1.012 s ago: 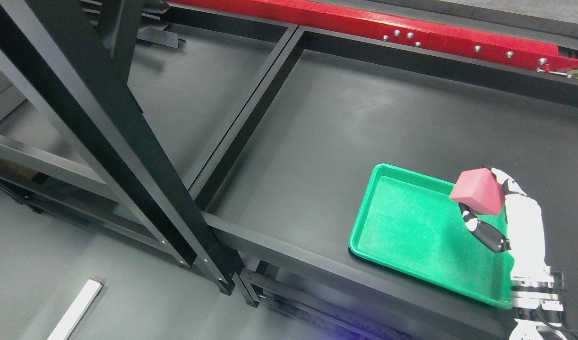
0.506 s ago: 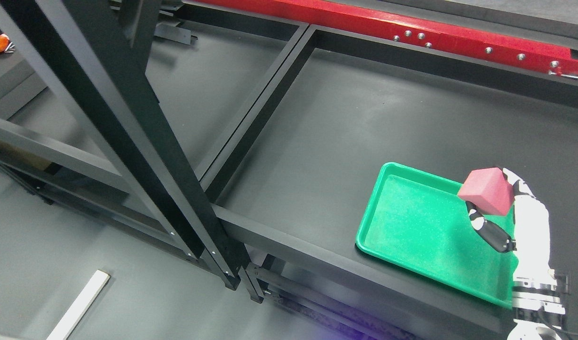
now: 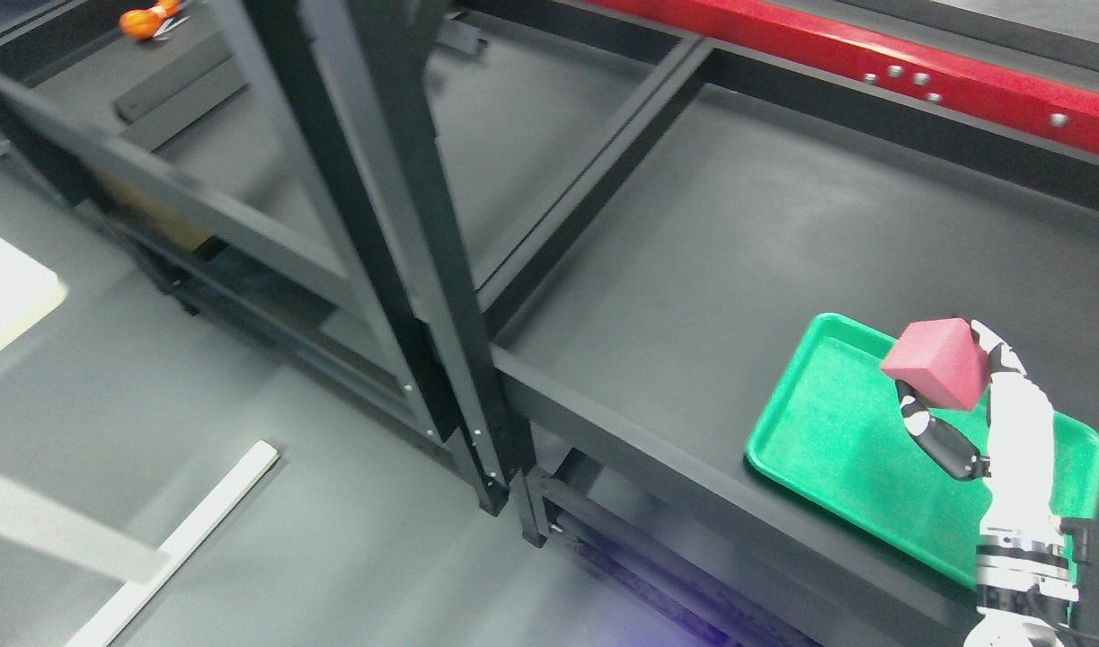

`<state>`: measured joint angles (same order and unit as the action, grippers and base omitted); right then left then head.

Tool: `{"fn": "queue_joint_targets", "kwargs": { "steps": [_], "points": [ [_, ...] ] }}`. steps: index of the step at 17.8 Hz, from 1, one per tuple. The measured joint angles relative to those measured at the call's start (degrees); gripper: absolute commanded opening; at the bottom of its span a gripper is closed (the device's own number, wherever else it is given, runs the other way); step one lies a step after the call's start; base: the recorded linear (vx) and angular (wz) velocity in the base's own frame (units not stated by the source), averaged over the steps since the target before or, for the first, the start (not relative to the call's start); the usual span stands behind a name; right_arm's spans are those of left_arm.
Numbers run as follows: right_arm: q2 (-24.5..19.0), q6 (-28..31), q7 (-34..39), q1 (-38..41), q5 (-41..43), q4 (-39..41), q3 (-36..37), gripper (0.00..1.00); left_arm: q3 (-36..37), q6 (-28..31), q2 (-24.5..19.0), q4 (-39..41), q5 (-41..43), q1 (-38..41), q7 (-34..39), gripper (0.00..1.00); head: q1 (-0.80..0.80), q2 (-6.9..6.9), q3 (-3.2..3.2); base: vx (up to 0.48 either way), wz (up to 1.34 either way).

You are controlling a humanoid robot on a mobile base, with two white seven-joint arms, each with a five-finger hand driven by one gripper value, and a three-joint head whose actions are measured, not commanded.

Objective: Pick pink block from left shelf to tray
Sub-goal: 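Turn and drive toward the white table with the blue tray, holding the cube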

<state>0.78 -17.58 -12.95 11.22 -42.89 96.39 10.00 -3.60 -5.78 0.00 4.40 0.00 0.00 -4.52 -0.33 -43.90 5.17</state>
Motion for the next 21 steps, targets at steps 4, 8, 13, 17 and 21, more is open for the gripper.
{"fn": "queue_joint_targets", "kwargs": {
  "steps": [4, 8, 13, 17, 21],
  "points": [
    [-0.3, 0.2, 0.0, 0.0, 0.5, 0.2, 0.2, 0.03, 0.0, 0.0, 0.0, 0.0, 0.0, 0.0, 0.0, 1.0, 0.0, 0.0, 0.0, -0.07, 0.54],
    [-0.4, 0.3, 0.0, 0.1, 1.2, 0.3, 0.4, 0.03, 0.0, 0.0, 0.0, 0.0, 0.0, 0.0, 0.0, 1.0, 0.0, -0.02, 0.0, -0.095, 0.6],
    [-0.6, 0.3, 0.0, 0.1, 1.7, 0.4, 0.7, 0.03, 0.0, 0.0, 0.0, 0.0, 0.0, 0.0, 0.0, 1.0, 0.0, -0.03, 0.0, -0.128, 0.74],
    [-0.6, 0.3, 0.0, 0.2, 2.1, 0.4, 0.9, 0.03, 0.0, 0.0, 0.0, 0.0, 0.0, 0.0, 0.0, 1.0, 0.0, -0.03, 0.0, -0.128, 0.7],
    [-0.7, 0.3, 0.0, 0.3, 2.3, 0.5, 1.0, 0.03, 0.0, 0.0, 0.0, 0.0, 0.0, 0.0, 0.0, 1.0, 0.0, -0.03, 0.0, -0.123, 0.68]
  ]
}}
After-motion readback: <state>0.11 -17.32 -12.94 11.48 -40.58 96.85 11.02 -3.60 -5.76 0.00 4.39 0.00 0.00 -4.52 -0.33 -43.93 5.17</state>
